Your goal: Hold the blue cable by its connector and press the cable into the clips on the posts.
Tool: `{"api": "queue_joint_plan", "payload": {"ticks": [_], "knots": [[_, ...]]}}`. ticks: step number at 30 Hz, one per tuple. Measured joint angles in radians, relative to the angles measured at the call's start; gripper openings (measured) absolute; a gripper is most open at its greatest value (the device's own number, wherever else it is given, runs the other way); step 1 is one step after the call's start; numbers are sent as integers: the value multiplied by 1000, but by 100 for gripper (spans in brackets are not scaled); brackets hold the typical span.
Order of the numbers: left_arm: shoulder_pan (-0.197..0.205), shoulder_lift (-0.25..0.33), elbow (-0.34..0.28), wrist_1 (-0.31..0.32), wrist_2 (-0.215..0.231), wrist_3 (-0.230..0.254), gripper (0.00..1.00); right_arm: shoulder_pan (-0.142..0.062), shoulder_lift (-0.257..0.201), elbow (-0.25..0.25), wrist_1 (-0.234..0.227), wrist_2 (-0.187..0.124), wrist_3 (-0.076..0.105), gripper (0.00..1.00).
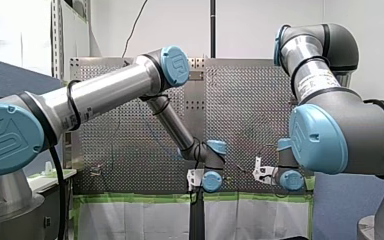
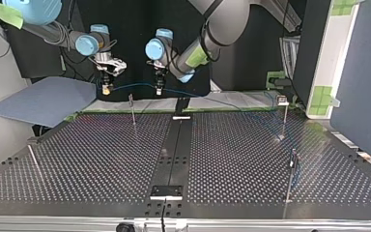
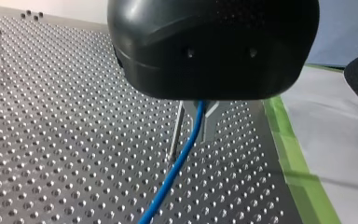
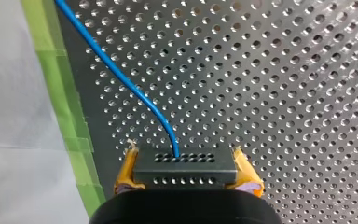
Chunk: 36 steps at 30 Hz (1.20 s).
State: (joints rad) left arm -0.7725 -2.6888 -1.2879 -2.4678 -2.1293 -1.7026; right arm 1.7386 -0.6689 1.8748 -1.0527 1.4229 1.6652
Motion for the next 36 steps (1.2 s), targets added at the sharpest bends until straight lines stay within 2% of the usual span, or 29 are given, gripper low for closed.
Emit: {"api": "queue_joint_plan", "payload": {"ticks": [11, 18, 26, 30, 36], "knots": [[39, -1, 26, -15, 21, 0, 0, -24, 0, -38, 19, -2, 24, 0], [53, -1, 34, -17, 33, 2, 0, -37, 0, -58, 39, -2, 30, 0], [62, -25, 82, -53, 62, 7, 0, -48, 1, -80, 49, -2, 58, 0], [65, -28, 102, -81, 67, 7, 0, -55, 1, -86, 51, 0, 63, 0], [71, -28, 111, -95, 68, 8, 0, -70, 1, -104, 54, 1, 87, 0]]}}
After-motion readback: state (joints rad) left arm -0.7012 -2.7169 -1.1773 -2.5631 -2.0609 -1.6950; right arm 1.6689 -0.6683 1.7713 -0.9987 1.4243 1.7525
